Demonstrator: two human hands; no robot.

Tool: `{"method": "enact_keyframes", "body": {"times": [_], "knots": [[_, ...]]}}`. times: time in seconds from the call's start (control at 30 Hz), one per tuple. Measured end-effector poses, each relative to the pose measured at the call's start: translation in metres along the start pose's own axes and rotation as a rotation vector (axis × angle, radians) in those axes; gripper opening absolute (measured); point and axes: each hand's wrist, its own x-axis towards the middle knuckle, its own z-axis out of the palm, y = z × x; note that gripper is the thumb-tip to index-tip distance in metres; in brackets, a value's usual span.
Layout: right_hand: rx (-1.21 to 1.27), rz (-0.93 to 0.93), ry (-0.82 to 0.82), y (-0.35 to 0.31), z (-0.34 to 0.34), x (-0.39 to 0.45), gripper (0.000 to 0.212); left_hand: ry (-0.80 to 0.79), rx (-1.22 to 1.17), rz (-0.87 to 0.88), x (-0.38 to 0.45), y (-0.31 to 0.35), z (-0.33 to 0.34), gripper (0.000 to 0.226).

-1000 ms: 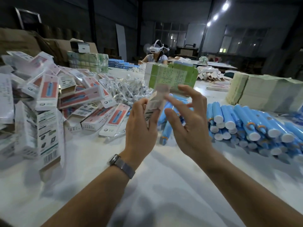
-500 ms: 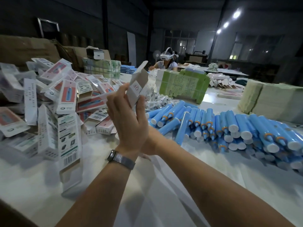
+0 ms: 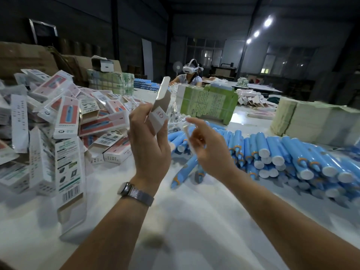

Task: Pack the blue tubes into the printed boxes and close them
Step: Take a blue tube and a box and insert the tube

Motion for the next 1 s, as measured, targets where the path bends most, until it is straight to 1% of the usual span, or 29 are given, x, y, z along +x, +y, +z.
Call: {"method": "enact_keyframes", "body": {"times": [0.1, 0.17, 0.2, 0.3, 0.33, 0.43, 0.53, 0.6, 0.63, 0.7, 0.77, 0.83, 0.87, 0.93, 1.0], "knots": [[0.26, 0.108, 0.2, -0.016, -0.042, -0.004, 0.063, -0.056, -0.076, -0.037, -0.006, 0.009, 0.006, 0.033], [0.412, 0.134, 0.307, -0.028, -0.066, -0.007, 0.062, -0.125, -0.12, -0.043, -0.016, 0.021, 0.013, 0.033], [0.447, 0.125, 0.336, -0.036, -0.075, -0.008, 0.058, -0.164, -0.134, -0.048, -0.022, 0.026, 0.017, 0.034], [0.473, 0.045, 0.378, -0.055, -0.089, -0.017, 0.05, -0.315, -0.144, -0.07, -0.034, 0.041, 0.023, 0.035], [0.459, 0.009, 0.38, -0.059, -0.09, -0.02, 0.049, -0.351, -0.133, -0.047, -0.035, 0.043, 0.024, 0.038], [0.421, -0.023, 0.411, -0.062, -0.092, -0.023, 0.049, -0.403, -0.05, 0.057, -0.033, 0.043, 0.024, 0.045], [0.483, 0.005, 0.464, -0.06, -0.096, -0.02, 0.041, -0.452, -0.029, 0.077, -0.038, 0.038, 0.019, 0.046], [0.399, 0.001, 0.445, -0.058, -0.095, -0.022, 0.042, -0.469, -0.043, 0.049, -0.045, 0.038, 0.017, 0.046], [0.294, -0.019, 0.408, -0.056, -0.092, -0.025, 0.041, -0.465, -0.054, 0.033, -0.048, 0.039, 0.017, 0.046], [0.006, -0.118, 0.319, -0.051, -0.086, -0.032, 0.032, -0.448, -0.094, -0.028, -0.052, 0.04, 0.02, 0.047], [-0.218, -0.228, 0.296, -0.046, -0.083, -0.037, 0.021, -0.433, -0.146, -0.095, -0.054, 0.041, 0.022, 0.047], [-0.283, -0.229, 0.286, -0.041, -0.081, -0.038, 0.01, -0.42, -0.191, -0.129, -0.056, 0.04, 0.023, 0.046], [-0.307, -0.219, 0.259, -0.04, -0.08, -0.038, 0.009, -0.417, -0.209, -0.137, -0.056, 0.039, 0.024, 0.045], [-0.34, -0.184, 0.169, -0.039, -0.074, -0.042, 0.022, -0.41, -0.226, -0.146, -0.056, 0.037, 0.023, 0.043], [-0.3, -0.118, 0.119, -0.039, -0.071, -0.043, 0.025, -0.403, -0.289, -0.173, -0.054, 0.035, 0.023, 0.048]]}}
